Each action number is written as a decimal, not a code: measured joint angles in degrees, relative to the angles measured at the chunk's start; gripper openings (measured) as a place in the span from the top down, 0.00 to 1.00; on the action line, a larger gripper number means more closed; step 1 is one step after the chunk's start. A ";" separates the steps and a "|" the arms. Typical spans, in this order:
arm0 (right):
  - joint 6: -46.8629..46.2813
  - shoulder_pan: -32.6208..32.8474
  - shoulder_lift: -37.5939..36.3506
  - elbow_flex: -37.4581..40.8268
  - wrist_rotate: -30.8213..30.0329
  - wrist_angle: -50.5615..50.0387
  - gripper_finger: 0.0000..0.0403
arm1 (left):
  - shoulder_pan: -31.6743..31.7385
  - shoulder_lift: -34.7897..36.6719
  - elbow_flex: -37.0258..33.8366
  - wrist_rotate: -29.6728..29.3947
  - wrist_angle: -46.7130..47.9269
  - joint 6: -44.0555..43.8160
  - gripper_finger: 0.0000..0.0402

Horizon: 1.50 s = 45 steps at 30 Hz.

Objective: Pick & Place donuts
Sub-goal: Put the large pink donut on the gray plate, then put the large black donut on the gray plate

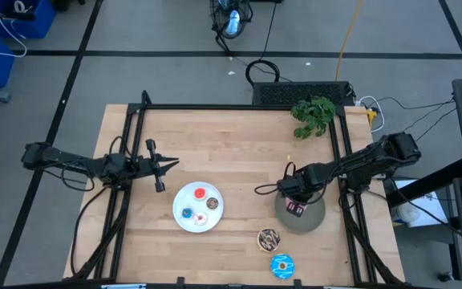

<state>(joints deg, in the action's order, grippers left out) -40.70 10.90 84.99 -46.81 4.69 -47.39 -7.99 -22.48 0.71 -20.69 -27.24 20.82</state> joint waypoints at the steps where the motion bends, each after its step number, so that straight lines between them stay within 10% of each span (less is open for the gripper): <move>1: 0.09 0.00 0.00 0.00 0.00 0.04 0.88 | 0.00 -0.01 0.00 0.00 0.00 0.00 0.91; 11: 2.26 -0.88 -0.11 -1.31 -0.33 -2.27 0.50 | 0.00 0.00 0.00 -0.10 0.00 0.00 0.91; 19: 3.75 -0.81 -0.26 -6.68 -1.91 -8.34 0.42 | -0.01 -0.02 -0.01 -0.44 -0.02 -0.01 0.91; 32: 3.89 7.68 -0.26 -26.93 -6.25 -16.39 0.59 | 0.00 -0.02 0.00 -0.44 0.02 -0.02 0.91; 45: 2.45 17.68 1.11 -29.44 -13.44 -10.44 0.98 | 0.00 -0.02 0.00 -0.44 0.04 -0.02 0.91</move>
<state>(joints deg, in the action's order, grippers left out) -38.26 28.58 86.11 -76.25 -8.75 -57.83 -7.99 -22.50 0.71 -21.12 -27.20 20.80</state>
